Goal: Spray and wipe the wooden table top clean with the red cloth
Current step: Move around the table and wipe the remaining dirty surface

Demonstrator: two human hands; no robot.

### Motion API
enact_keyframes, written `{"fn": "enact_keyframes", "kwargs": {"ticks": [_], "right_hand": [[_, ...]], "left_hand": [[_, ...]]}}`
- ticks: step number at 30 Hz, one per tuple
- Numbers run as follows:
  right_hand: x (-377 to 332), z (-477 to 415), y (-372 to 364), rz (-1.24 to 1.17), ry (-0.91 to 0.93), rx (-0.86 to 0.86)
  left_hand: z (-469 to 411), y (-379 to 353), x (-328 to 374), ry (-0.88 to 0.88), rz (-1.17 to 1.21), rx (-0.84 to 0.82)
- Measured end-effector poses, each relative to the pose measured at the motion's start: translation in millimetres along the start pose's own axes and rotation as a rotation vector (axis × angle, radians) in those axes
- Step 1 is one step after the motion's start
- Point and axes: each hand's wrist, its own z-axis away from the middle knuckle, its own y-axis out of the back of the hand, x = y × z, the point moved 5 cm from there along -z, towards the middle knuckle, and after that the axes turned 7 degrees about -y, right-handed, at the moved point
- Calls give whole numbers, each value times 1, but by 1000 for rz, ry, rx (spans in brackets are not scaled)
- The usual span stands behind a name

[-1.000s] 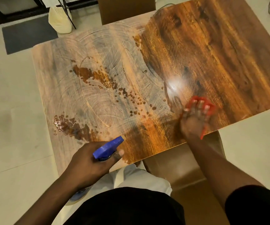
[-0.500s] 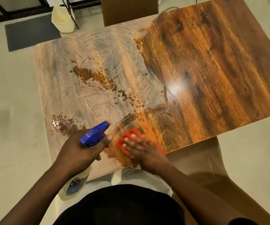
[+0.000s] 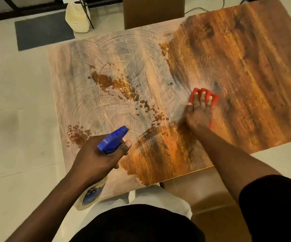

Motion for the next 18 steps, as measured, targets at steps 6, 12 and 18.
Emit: {"fn": "enact_keyframes", "kwargs": {"ticks": [6, 12, 18], "right_hand": [[-121, 123, -95, 153, 595, -172], [-110, 229, -162, 295, 1023, -315], [-11, 159, -109, 409, 901, -169]], "left_hand": [[-10, 14, -6, 38, 9, 32], [-19, 23, -12, 32, -33, 55], [-27, 26, -17, 0, 31, 62]]}}
